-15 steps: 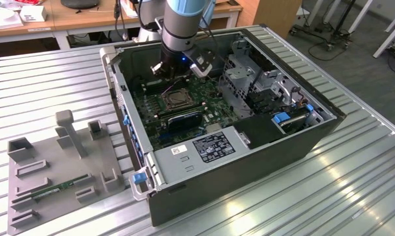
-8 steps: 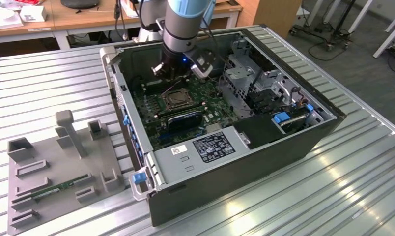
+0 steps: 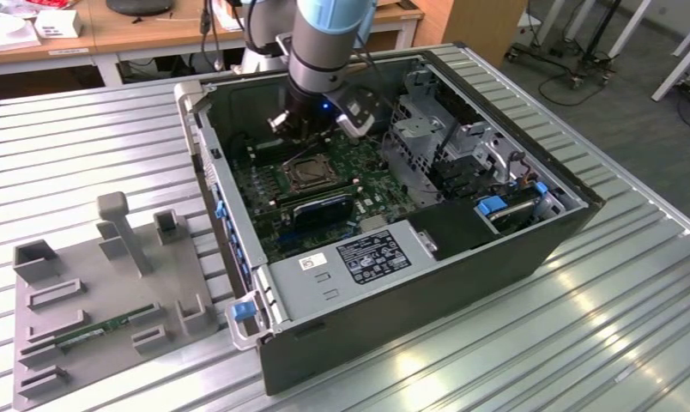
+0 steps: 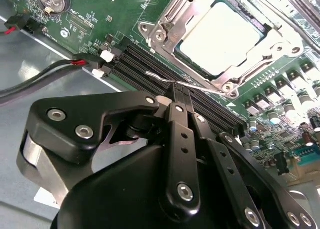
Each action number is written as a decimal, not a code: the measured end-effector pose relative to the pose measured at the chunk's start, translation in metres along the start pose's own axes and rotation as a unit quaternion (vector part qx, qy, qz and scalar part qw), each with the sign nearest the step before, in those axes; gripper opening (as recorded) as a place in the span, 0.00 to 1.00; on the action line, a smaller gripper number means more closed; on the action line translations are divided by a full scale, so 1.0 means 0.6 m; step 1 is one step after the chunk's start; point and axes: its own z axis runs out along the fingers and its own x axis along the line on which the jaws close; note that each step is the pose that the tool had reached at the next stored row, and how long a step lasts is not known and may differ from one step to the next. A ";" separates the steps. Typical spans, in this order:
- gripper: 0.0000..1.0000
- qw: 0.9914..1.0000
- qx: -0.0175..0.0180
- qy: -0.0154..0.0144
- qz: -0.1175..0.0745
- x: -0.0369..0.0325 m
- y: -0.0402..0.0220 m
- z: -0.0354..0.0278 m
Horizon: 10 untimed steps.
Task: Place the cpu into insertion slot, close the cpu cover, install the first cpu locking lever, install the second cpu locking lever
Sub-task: 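Install the first cpu locking lever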
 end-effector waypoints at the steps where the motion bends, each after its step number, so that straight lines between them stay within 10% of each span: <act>1: 0.11 1.000 0.000 0.000 0.000 -0.001 0.000 0.000; 10: 0.11 1.000 0.000 0.000 0.000 -0.008 -0.002 0.004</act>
